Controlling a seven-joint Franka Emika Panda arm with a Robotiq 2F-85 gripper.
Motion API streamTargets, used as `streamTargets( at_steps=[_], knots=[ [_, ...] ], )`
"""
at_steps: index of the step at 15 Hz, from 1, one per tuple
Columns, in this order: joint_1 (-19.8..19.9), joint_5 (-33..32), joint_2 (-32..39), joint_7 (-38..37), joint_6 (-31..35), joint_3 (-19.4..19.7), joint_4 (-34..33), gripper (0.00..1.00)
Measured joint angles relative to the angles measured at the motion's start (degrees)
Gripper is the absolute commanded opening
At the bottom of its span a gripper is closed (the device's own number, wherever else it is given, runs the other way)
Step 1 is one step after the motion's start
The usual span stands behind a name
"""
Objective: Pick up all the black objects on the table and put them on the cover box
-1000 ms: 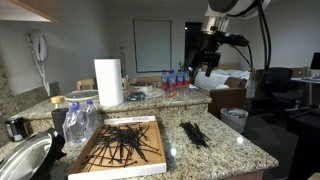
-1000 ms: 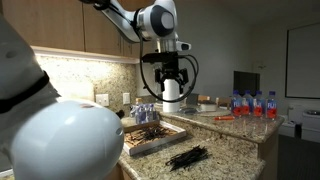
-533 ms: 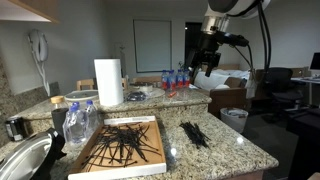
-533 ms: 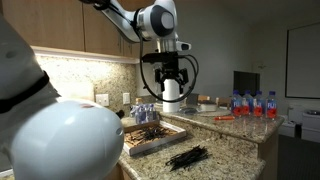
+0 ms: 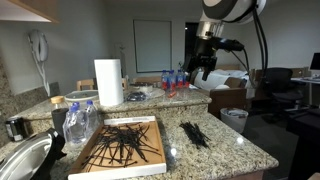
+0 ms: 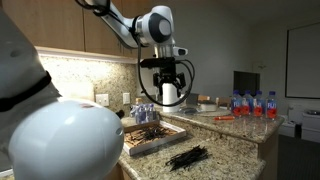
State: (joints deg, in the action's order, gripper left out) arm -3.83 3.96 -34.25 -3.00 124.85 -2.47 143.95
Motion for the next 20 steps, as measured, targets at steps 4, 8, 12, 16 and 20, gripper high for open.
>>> streamTargets(
  at_steps=[4, 8, 12, 16, 20],
  knots=[
    [1.0, -0.3, 6.2, -4.4, 9.9, -2.5, 2.3, 1.0],
    [3.6, -2.7, 13.7, -7.6, 13.4, -2.8, 1.2, 1.0],
    [7.1, -8.6, 20.7, -11.5, 13.3, -2.5, -1.5, 1.0],
    [7.5, -8.9, 26.4, -12.4, 13.3, -0.5, -3.1, 1.0],
    [7.5, -8.8, 31.2, -14.3, 13.9, 1.9, -3.8, 1.0]
  ],
)
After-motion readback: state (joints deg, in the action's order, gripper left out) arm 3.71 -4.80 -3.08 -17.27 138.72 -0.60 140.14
